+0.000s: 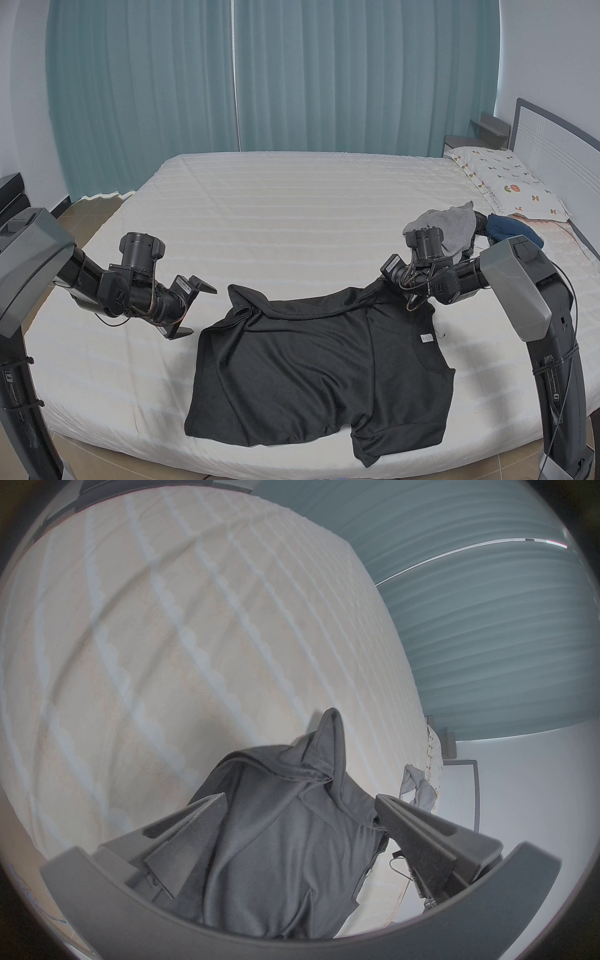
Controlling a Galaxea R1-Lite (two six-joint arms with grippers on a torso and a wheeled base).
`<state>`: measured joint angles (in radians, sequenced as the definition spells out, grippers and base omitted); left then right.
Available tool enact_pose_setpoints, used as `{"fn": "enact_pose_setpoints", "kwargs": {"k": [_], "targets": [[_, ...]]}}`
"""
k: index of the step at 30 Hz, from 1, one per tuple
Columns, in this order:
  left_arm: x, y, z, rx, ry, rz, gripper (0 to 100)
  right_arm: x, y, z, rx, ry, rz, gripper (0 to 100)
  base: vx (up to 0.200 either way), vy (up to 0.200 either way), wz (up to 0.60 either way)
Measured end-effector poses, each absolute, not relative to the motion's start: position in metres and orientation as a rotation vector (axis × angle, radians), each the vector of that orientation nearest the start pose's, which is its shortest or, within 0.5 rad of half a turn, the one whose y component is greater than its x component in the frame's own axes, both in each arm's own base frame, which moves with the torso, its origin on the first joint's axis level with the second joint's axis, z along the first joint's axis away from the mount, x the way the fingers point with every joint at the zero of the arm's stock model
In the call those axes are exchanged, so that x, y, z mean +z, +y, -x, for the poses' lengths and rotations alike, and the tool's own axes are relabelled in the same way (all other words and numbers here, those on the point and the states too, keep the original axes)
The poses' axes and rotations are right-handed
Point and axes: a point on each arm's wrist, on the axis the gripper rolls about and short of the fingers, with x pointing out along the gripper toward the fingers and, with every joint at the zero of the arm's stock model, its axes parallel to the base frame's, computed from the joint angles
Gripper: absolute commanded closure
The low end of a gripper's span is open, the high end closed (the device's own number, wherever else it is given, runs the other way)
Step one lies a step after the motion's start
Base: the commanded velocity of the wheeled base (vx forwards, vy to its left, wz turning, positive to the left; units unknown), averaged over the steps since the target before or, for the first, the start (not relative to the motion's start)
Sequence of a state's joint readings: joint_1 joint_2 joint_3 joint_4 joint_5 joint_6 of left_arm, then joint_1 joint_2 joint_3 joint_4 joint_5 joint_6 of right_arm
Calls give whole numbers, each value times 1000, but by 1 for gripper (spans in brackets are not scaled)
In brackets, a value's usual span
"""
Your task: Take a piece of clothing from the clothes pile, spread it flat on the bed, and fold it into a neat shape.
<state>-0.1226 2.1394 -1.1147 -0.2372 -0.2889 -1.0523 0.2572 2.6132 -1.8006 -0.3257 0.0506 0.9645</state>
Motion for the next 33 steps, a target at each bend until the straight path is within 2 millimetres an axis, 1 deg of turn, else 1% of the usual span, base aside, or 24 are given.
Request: {"fn": "enact_pose_setpoints", "kwargs": {"k": [4,7,9,14,18,21,25,29,33], "targets": [[75,-55,-400,71,872,1035,0,51,130,-519,77,479,-905,100,0,0,0],[77,-58,-413,79,829,1024,0,59,127,-526,86,426,-902,100,0,0,0],[78,-62,-422,72,806,1018,0,58,126,-528,76,409,-889,100,0,0,0],[75,-74,-443,44,773,1007,0,43,123,-534,38,383,-859,100,0,0,0],[67,-92,-458,23,758,984,0,35,123,-535,27,380,-853,100,0,0,0],[59,-102,-463,27,753,969,0,33,124,-536,22,378,-851,100,0,0,0],[42,-114,-467,36,771,927,0,33,125,-535,21,377,-850,100,0,0,0],[25,-120,-470,39,795,904,0,33,127,-535,18,377,-848,100,0,0,0],[14,-121,-475,54,796,897,0,32,128,-534,16,377,-848,100,0,0,0]]}}
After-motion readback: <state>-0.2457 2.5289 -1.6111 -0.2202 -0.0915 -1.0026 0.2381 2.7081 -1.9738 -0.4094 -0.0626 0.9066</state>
